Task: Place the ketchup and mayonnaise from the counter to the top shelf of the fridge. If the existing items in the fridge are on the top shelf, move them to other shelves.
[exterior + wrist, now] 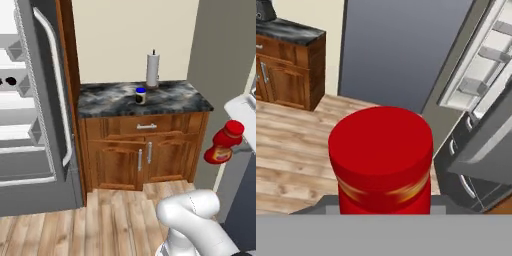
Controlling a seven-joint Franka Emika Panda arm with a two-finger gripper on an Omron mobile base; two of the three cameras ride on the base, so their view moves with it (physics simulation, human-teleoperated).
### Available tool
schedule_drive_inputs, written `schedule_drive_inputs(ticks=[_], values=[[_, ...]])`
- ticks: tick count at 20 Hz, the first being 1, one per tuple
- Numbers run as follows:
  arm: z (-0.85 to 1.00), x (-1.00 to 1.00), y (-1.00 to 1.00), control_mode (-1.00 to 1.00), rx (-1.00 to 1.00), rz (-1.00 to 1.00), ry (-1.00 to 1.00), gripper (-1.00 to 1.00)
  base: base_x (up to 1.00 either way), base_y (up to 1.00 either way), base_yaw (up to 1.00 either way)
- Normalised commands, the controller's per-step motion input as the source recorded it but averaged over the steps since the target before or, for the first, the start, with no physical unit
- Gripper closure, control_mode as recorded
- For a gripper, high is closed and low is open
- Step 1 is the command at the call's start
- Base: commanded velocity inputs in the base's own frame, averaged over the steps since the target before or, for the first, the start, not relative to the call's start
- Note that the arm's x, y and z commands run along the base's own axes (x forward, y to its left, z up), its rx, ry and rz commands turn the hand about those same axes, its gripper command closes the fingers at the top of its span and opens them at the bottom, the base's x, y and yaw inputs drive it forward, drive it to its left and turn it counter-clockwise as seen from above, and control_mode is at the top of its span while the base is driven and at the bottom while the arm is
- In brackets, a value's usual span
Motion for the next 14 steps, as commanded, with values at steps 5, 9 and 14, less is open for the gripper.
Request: schedule_drive_inputs(ticks=[5, 9, 14], values=[[0.0, 0.0, 0.0, 1.0, 0.0, 0.0, 0.0, 1.0, -0.93, 0.99, 0.25], [0.0, 0.0, 0.0, 1.0, 0.0, 0.0, 0.0, 1.0, -0.63, 1.0, 0.19], [0.0, 0.0, 0.0, 1.0, 0.0, 0.0, 0.0, 1.0, 0.0, 1.0, 0.05]])
